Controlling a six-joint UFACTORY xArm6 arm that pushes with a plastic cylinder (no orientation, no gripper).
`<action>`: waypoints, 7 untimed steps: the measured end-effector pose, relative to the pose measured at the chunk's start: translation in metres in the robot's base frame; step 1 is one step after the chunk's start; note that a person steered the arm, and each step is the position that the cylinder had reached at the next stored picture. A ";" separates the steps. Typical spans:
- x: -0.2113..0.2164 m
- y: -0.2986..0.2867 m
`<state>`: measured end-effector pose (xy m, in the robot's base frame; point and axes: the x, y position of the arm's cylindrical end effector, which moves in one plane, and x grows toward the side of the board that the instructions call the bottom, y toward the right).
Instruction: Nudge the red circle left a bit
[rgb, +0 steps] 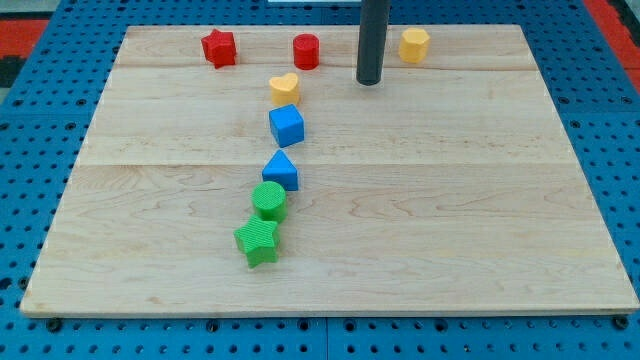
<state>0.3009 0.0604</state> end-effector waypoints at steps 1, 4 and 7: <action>0.000 0.000; -0.029 0.005; -0.062 -0.020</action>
<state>0.2389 0.0404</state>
